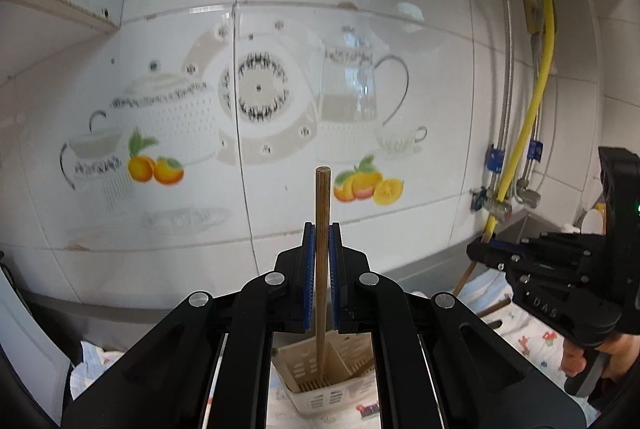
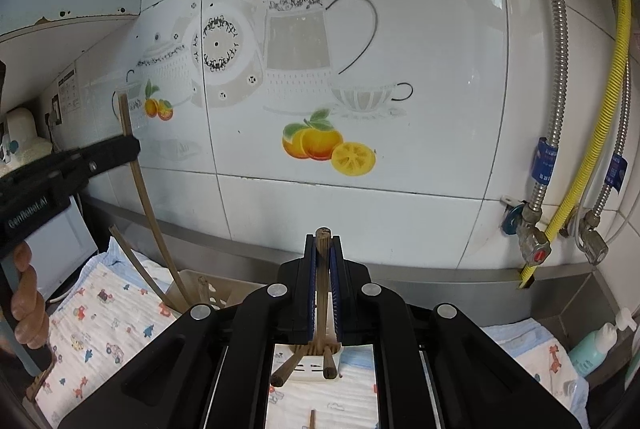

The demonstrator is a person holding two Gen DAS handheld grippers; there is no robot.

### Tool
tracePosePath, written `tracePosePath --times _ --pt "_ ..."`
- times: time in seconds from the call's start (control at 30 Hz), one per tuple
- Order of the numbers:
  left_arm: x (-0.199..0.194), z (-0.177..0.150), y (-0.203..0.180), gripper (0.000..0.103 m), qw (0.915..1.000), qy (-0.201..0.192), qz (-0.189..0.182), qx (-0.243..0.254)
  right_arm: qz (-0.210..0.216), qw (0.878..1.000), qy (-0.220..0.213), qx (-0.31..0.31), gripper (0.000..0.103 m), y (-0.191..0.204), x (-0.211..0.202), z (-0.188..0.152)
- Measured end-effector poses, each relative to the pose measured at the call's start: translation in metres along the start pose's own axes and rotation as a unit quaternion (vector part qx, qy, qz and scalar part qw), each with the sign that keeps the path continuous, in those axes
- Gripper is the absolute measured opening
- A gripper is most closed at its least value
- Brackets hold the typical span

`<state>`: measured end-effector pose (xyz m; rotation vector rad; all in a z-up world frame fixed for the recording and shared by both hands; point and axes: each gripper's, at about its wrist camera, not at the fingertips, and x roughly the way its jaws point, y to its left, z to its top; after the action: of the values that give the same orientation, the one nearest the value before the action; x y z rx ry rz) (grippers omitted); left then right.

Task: Organize utensils
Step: 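Lower the left tool's chopstick into the holder and open while the right tool releases its chopstick, then move both open tools back down to the chopsticks on the cloth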

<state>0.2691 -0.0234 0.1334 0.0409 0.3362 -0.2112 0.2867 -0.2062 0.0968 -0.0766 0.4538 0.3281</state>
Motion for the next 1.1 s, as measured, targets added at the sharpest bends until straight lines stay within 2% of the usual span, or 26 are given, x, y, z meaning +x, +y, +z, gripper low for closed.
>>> tracePosePath --times 0.17,0.37,0.7,0.73,0.8,1.1 --pt "0.008 -0.008 0.003 0.006 0.9998 0.021 -0.003 -0.005 -0.002 1.0 0.002 -0.001 0.007 0.0 -0.002 0.0" --pt "0.002 -0.007 0.002 0.008 0.9998 0.019 -0.001 -0.005 -0.007 1.0 -0.009 -0.001 0.007 0.001 -0.013 0.003" --pt "-0.048 -0.01 0.002 0.011 0.9999 0.006 -0.011 -0.01 -0.008 1.0 -0.029 0.007 0.017 0.003 -0.059 -0.003" --pt "-0.055 -0.014 0.002 0.017 0.9999 0.006 -0.011 -0.011 -0.008 1.0 -0.029 0.008 0.018 0.003 -0.065 -0.007" --pt "-0.066 -0.023 0.004 0.023 0.9998 0.006 -0.011 -0.015 -0.01 1.0 -0.026 0.008 0.02 0.005 -0.076 -0.017" --pt "-0.104 -0.094 0.001 0.023 0.9973 0.055 -0.035 -0.034 -0.002 1.0 0.012 0.02 0.02 0.017 -0.102 -0.08"
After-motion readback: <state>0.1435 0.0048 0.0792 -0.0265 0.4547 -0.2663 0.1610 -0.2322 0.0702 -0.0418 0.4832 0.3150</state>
